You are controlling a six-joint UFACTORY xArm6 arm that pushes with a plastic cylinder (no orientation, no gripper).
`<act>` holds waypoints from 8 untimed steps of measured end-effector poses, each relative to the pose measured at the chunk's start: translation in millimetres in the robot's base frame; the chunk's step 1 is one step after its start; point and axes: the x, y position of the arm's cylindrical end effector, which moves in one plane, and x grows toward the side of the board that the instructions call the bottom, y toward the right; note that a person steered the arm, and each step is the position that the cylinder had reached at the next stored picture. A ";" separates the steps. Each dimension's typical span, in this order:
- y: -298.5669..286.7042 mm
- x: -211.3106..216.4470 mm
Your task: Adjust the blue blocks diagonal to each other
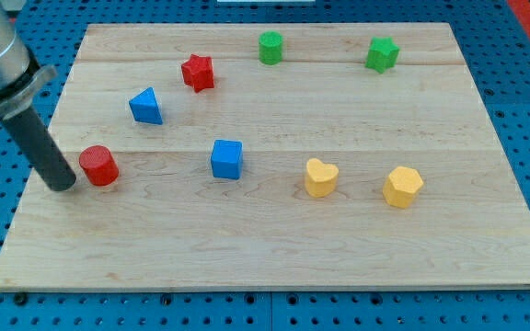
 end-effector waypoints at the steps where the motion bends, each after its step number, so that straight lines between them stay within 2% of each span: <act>1: 31.6 -4.0; 2: 29.1 -7.0; 3: -47.9 -5.8; 4: -6.6 -60.5; 5: 71.8 -75.3; 6: 125.2 -85.0; 8: 147.1 -123.5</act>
